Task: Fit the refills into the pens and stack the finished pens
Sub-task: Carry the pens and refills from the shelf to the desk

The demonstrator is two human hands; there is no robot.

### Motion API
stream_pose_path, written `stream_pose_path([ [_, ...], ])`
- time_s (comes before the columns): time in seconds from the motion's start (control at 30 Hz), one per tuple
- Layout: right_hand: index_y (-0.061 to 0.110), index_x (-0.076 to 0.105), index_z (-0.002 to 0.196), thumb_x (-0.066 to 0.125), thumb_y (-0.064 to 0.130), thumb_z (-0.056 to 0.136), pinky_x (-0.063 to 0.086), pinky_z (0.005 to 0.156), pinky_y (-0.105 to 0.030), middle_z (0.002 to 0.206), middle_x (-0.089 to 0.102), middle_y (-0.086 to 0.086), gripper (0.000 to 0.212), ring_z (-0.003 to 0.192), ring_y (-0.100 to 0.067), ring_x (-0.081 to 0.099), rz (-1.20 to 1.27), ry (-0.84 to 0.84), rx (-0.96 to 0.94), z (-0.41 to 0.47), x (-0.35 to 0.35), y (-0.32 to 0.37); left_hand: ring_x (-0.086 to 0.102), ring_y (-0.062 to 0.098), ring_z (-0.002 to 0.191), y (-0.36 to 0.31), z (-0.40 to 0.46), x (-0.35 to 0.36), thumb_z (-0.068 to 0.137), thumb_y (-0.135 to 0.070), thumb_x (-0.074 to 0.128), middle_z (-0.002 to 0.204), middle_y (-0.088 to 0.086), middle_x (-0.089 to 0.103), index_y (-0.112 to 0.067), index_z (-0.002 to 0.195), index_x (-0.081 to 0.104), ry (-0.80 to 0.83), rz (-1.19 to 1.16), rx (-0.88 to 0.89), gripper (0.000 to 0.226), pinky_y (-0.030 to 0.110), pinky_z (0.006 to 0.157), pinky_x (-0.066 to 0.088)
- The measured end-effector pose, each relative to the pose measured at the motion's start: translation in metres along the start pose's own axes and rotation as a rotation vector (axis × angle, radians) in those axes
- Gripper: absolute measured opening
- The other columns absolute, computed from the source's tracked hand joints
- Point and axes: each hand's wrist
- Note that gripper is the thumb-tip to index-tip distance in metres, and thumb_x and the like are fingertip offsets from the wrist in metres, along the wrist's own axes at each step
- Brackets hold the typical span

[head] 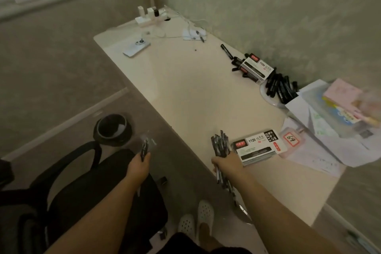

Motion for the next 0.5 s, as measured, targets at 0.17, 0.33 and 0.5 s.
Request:
stream_pose_path([
  [0.17,0.005,0.064,0.089,0.066,0.015,0.071,0.059,0.057,-0.03,0.066,0.07,-0.007,0.021,0.054,-0.013,0.069,-0.001,0.046,0.003,0.033,0.0,0.031,0.06,0.04,0.104,-0.031,0.02,0.009,0.098,-0.035,0.048,0.111,0.022,0.063,-0.007,0.119,0.056,-0.016,0.014,0.018,0.036,0.048,0.092,0.051],
  [0.33,0.004,0.062,0.094,0.066,0.009,0.079,0.047,0.049,-0.021,0.073,0.067,-0.007,0.016,0.055,-0.011,0.065,0.011,0.022,0.009,0.064,-0.005,0.059,0.062,0.034,0.094,-0.073,0.038,0.014,0.099,-0.035,0.046,0.102,0.019,0.064,-0.006,0.118,0.056,-0.002,-0.012,0.063,0.036,0.044,0.084,0.051],
  [0.5,0.007,0.061,0.096,0.067,0.013,0.078,0.057,0.065,-0.033,0.076,0.069,-0.008,0.019,0.065,-0.015,0.069,0.003,0.027,0.048,0.091,-0.005,0.076,0.051,0.019,0.06,-0.114,0.064,0.016,0.101,-0.038,0.039,0.074,0.007,0.053,0.002,0.12,0.052,0.061,-0.016,0.078,0.046,0.029,0.057,0.041],
])
Point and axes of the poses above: each hand's wrist, its own z-axis towards the middle knuckle, its own x-axis out of the palm, y = z × x
